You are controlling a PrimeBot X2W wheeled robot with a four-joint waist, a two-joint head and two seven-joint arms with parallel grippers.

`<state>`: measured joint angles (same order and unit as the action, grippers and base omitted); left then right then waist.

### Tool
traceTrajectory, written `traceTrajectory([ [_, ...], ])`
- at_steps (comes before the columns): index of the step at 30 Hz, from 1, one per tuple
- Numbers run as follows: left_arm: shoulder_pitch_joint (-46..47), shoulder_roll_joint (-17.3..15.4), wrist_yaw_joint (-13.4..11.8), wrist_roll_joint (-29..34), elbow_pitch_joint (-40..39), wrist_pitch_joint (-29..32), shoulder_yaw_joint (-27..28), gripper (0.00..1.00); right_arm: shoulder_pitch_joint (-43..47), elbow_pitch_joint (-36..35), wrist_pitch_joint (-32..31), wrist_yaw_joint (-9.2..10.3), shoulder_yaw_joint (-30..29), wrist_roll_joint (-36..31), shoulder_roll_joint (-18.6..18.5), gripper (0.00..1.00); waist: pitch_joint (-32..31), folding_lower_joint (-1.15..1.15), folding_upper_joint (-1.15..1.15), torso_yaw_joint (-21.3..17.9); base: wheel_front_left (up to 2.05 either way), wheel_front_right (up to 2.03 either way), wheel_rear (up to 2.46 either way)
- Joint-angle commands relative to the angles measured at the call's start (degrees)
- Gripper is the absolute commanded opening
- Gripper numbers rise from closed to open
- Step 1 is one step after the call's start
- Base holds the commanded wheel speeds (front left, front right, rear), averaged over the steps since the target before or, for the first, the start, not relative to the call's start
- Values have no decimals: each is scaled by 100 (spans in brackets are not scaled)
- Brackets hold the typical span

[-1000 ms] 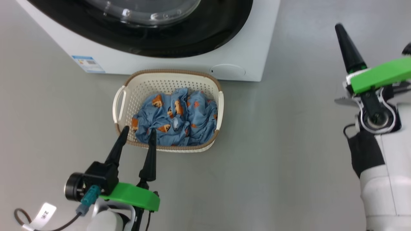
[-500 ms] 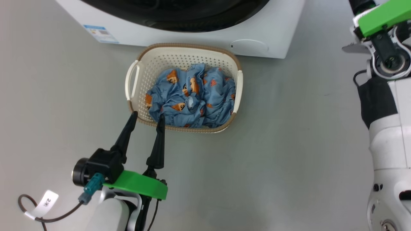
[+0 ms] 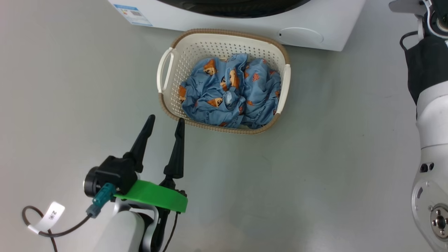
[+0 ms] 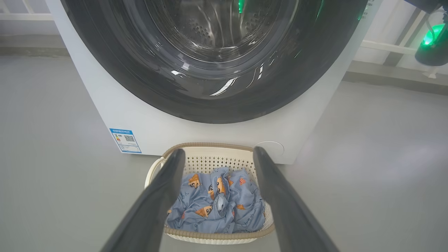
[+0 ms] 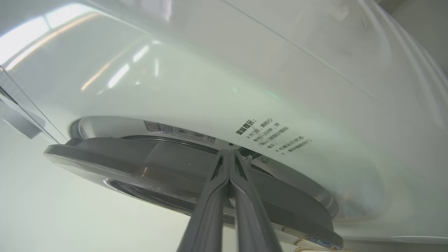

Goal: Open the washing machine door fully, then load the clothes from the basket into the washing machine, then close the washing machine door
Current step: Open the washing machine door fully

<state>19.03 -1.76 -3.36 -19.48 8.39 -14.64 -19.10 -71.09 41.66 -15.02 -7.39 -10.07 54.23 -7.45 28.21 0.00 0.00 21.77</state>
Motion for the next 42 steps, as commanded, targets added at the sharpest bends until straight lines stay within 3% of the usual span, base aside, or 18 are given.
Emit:
traceTrajectory([
  [1,93,-111,-54,-35,-119,-36,170,100,-210,-62,-17,-10,37,85,182,0,50,0,0,70,0,0,0],
  [28,160,-111,-142,-264,-172,-36,-70,100,-1958,2234,-1096,-10,-768,870,181,0,320,0,0,376,0,0,0],
  [42,211,-111,-184,-297,-183,-36,-97,100,-2189,2759,-1412,-10,-705,788,108,0,361,0,0,385,0,0,0],
])
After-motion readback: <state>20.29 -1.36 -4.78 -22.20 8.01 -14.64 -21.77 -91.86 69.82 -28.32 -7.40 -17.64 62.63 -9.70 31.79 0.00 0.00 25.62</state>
